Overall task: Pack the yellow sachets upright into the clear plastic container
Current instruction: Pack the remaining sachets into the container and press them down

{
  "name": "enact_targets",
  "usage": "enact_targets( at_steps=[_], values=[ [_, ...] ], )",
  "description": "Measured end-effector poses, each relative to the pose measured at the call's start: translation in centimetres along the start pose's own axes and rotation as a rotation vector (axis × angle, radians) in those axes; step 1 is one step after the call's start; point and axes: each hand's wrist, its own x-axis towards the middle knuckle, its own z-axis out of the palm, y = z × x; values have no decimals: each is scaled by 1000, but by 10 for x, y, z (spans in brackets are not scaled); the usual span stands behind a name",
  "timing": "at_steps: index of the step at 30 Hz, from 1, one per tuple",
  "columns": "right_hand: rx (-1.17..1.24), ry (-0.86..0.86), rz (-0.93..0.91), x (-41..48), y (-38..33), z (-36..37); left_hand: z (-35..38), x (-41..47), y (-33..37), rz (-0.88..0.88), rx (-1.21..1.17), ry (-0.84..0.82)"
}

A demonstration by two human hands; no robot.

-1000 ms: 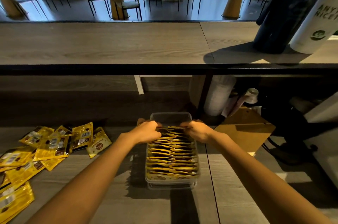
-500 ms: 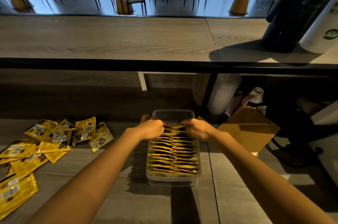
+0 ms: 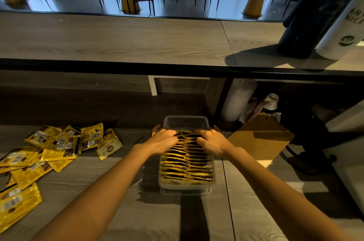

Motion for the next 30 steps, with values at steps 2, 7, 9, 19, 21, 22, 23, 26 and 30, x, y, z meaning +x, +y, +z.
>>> enact_targets(
  at_steps=[2,7,9,19,21,22,23,26,30],
  values=[
    [-13,14,18,-2,-5,-1,-1,-3,1,-9,-28,19],
    [-161,157,34,-3,-21,2,-9,-16,0,-50,-40,215],
    [-188,249,-11,-6,-41,8,-16,-25,-7,-79,13,359],
    [-115,285,-323,1,-184,105,-30,-130,-112,-426,-205,772],
    [-103,228,-329,10,-206,130,-22,-151,-143,-516,-243,785],
    [-114,199,-324,16,-216,143,-18,-160,-159,-562,-249,789],
    [-126,158,-307,21,-226,154,-13,-167,-175,-607,-243,788],
    [-132,8,-199,43,-248,182,-2,-183,-226,-729,-257,728],
    [-248,-74,-105,75,-265,209,9,-191,-283,-833,-298,611]
  ],
)
